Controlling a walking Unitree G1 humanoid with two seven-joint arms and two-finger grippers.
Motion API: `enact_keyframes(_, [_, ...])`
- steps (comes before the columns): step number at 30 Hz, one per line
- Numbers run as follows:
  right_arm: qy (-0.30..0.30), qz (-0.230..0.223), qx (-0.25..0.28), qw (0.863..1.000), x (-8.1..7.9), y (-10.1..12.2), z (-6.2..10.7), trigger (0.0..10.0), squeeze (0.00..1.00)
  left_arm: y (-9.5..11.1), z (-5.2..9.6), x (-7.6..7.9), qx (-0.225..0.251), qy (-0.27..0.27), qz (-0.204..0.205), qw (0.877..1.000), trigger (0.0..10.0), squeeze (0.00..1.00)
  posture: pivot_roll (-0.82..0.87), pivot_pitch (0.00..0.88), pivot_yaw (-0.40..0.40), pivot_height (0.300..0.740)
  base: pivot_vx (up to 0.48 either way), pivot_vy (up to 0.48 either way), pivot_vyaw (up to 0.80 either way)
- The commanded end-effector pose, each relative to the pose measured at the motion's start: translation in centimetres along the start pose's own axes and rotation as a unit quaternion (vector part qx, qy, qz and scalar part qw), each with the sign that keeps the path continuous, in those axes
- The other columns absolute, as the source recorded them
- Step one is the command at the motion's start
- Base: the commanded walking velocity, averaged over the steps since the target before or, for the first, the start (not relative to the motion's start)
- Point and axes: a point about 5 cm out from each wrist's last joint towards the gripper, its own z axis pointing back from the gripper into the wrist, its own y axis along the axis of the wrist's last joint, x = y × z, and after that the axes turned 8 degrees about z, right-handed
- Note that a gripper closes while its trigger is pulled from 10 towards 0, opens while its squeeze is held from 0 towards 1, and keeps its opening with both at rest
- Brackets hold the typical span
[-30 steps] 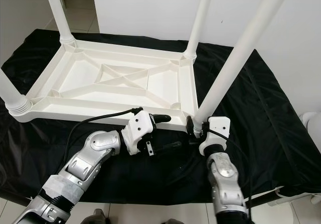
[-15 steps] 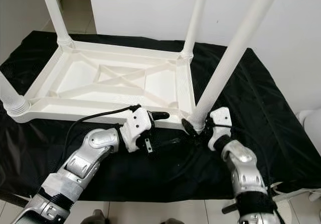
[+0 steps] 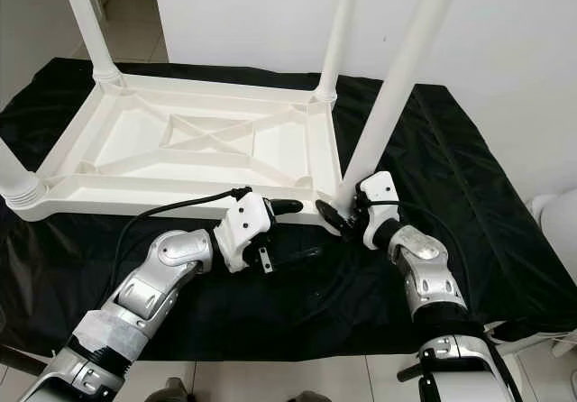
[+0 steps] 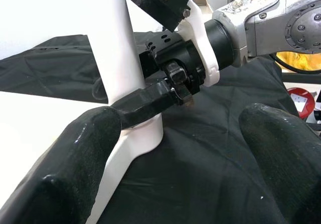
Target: Building children table
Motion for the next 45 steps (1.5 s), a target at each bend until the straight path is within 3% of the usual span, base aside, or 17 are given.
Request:
enact_keyframes(1, [0.029, -0.002, -0.004, 1.000, -0.8, -0.3, -0.4, 0.0, 0.00, 0.3, -0.1, -0.1, 0.001, -0.004, -0.007, 1.000, 10.0, 0.00, 0.07, 0.000, -0.046, 0.740, 0.000, 0.000, 0.00])
enact_keyframes(6, [0.017, -0.022, 0.000, 1.000, -0.6, -0.7, 0.3, 0.0, 0.00, 0.3, -0.1, 0.0, 0.001, -0.006, -0.007, 1.000, 10.0, 0.00, 0.06, 0.000, -0.044, 0.740, 0.000, 0.000, 0.00])
enact_keyframes(7, [-0.005, -0.033, -0.001, 0.999, -0.4, -0.8, 0.5, 10.0, 0.00, 0.3, -0.1, 0.0, 0.001, -0.006, -0.007, 1.000, 10.0, 0.00, 0.06, 0.000, -0.044, 0.740, 0.000, 0.000, 0.00])
enact_keyframes(11, [-0.028, -0.044, -0.002, 0.999, -0.1, -1.0, 0.5, 10.0, 0.00, 0.3, -0.2, 0.0, 0.001, -0.006, -0.006, 1.000, 10.0, 0.00, 0.06, 0.000, -0.044, 0.740, 0.000, 0.000, 0.00])
enact_keyframes(20, [-0.159, -0.049, -0.004, 0.986, -0.3, -0.2, 0.4, 10.0, 0.00, 0.1, 0.0, 0.2, 0.001, -0.008, -0.003, 1.000, 10.0, 0.00, 0.05, 0.001, -0.046, 0.740, 0.000, 0.000, 0.00])
enact_keyframes(22, [-0.240, -0.061, -0.014, 0.969, -1.1, 0.2, 0.0, 10.0, 0.00, 0.1, -0.1, 0.4, 0.000, -0.010, -0.002, 1.000, 10.0, 0.00, 0.05, 0.002, -0.048, 0.740, 0.000, 0.000, 0.00])
enact_keyframes(23, [-0.240, -0.061, -0.014, 0.969, -1.1, 0.2, 0.0, 10.0, 0.00, 0.1, -0.1, 0.4, 0.000, -0.010, -0.002, 1.000, 10.0, 0.00, 0.05, 0.002, -0.048, 0.740, 0.000, 0.000, 0.00])
enact_keyframes(25, [-0.302, -0.105, -0.032, 0.947, -1.5, -0.1, -0.3, 10.0, 0.00, 0.0, -0.1, 0.4, -0.001, -0.011, 0.000, 1.000, 10.0, 0.00, 0.05, 0.003, -0.051, 0.740, 0.000, 0.000, 0.00])
enact_keyframes(28, [-0.325, -0.108, -0.040, 0.939, -1.6, -0.1, -0.4, 10.0, 0.00, 0.0, -0.1, 0.5, 0.000, -0.011, 0.000, 1.000, 10.0, 0.00, 0.05, 0.003, -0.052, 0.740, 0.000, 0.000, 0.00])
enact_keyframes(31, [-0.393, -0.116, -0.046, 0.911, -2.5, 0.4, -1.0, 10.0, 0.00, 0.0, 0.0, 0.5, -0.001, -0.011, 0.000, 1.000, 10.0, 0.00, 0.06, 0.000, -0.060, 0.740, 0.000, 0.000, 0.00])
enact_keyframes(32, [-0.393, -0.116, -0.046, 0.911, -2.5, 0.4, -1.0, 10.0, 0.00, 0.0, 0.0, 0.5, -0.001, -0.011, 0.000, 1.000, 10.0, 0.00, 0.06, 0.000, -0.060, 0.740, 0.000, 0.000, 0.00])
enact_keyframes(34, [-0.419, -0.140, -0.045, 0.896, -3.2, 0.6, -1.5, 10.0, 0.00, 0.0, 0.0, 0.5, -0.001, -0.010, 0.000, 1.000, 10.0, 0.00, 0.06, 0.000, -0.063, 0.740, 0.000, 0.000, 0.00])
enact_keyframes(37, [-0.424, -0.143, -0.046, 0.893, -3.6, 0.9, -1.8, 10.0, 0.00, 0.0, 0.0, 0.5, -0.001, -0.010, -0.001, 1.000, 10.0, 0.00, 0.06, 0.000, -0.064, 0.740, 0.000, 0.000, 0.00])
enact_keyframes(41, [-0.404, -0.138, -0.036, 0.904, -4.7, 1.6, -2.3, 10.0, 0.00, 0.0, 0.0, 0.6, -0.001, -0.011, 0.000, 1.000, 10.0, 0.00, 0.06, 0.000, -0.062, 0.740, 0.000, 0.000, 0.00])
enact_keyframes(42, [-0.401, -0.138, -0.026, 0.905, -4.7, 1.9, -2.2, 10.0, 1.00, 0.0, 0.0, 0.6, -0.001, -0.012, 0.000, 1.000, 10.0, 0.00, 0.06, 0.000, -0.063, 0.740, 0.000, 0.000, 0.00])
enact_keyframes(45, [-0.400, -0.138, -0.018, 0.906, -4.6, 2.1, -2.0, 10.0, 1.00, 0.0, -0.1, 0.6, -0.001, -0.013, -0.001, 1.000, 10.0, 0.00, 0.06, 0.000, -0.065, 0.740, 0.000, 0.000, 0.00])
